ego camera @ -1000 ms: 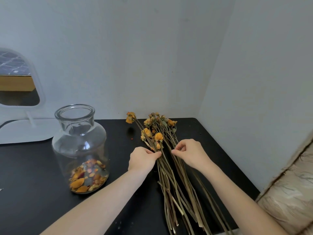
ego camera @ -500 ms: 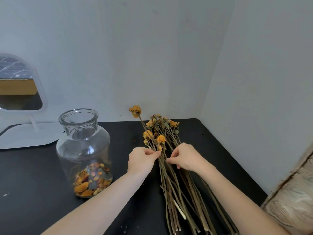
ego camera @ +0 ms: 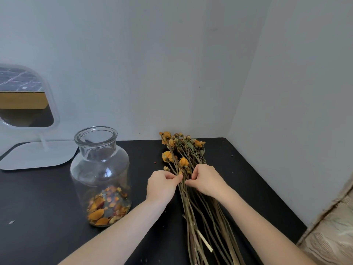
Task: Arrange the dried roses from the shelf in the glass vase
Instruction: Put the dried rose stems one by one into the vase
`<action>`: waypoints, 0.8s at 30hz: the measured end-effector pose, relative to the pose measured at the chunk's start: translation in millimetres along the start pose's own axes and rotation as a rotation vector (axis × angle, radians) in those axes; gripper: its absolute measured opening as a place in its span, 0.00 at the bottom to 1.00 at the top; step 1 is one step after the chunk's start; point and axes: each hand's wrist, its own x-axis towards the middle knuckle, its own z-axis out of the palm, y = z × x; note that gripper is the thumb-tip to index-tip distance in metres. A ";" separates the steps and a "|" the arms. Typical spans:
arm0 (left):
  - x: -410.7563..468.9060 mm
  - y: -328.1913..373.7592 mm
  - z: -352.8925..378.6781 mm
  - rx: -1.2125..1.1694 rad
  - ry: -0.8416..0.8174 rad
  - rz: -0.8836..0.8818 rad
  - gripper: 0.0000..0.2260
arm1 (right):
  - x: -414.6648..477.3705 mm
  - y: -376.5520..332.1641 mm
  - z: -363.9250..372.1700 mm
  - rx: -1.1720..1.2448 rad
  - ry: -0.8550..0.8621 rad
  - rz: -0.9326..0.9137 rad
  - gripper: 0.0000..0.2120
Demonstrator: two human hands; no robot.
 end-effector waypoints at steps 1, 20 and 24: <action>-0.3 -0.4 -0.3 0.001 0.000 0.002 0.08 | 1.2 0.3 0.8 -0.008 0.004 0.016 0.08; -8.2 37.4 -11.3 -0.088 0.033 0.141 0.07 | 1.8 -8.5 -72.7 0.472 0.183 -0.103 0.07; -14.2 67.1 -25.4 -0.145 0.028 0.227 0.07 | -2.2 -24.4 -101.5 0.652 0.274 -0.130 0.07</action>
